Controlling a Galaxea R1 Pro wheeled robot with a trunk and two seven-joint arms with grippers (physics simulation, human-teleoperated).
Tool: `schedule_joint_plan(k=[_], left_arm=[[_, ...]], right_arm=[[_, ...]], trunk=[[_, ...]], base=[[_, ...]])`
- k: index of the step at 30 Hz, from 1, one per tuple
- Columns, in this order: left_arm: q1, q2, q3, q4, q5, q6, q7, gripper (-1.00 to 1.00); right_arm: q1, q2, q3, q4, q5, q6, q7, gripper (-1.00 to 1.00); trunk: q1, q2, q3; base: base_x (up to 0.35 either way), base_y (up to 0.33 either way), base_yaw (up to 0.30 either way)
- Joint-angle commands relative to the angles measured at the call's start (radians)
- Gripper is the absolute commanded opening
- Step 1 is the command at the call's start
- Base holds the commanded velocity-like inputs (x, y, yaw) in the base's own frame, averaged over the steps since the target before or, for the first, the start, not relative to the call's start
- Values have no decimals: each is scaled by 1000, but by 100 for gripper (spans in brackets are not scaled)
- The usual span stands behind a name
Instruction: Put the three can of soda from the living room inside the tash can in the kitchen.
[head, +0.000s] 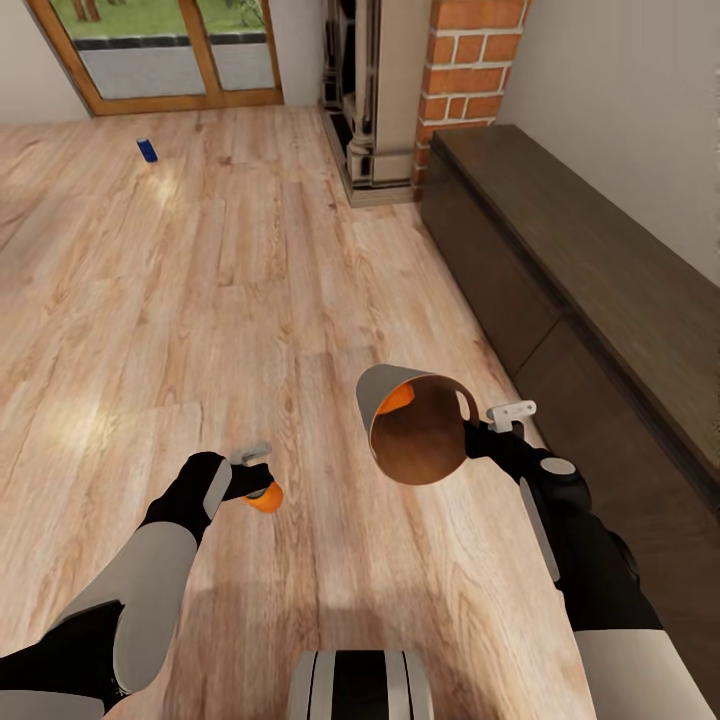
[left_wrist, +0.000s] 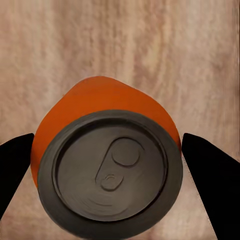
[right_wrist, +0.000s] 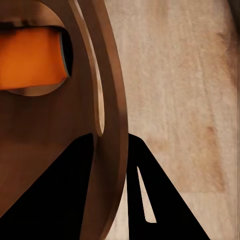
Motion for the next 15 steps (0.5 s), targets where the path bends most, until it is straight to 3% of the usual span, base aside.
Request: schedule_joint_plan(k=[1, 11, 15], left_arm=[[0, 0, 0, 0, -1, 0, 0, -100], [0, 0, 0, 0, -2, -21, 0, -100], [0, 0, 0, 0, -1, -33, 0, -100]], right_arm=[[0, 0, 0, 2, -12, 1, 5, -100], [0, 2, 1, 17, -12, 1, 4, -100], [0, 3, 9, 44, -12, 0, 4, -100]], trunk=[[0, 0, 4], [-5, 3, 43], [-20, 30, 55]], base=[[0, 0, 0], [0, 0, 0], [0, 0, 0]])
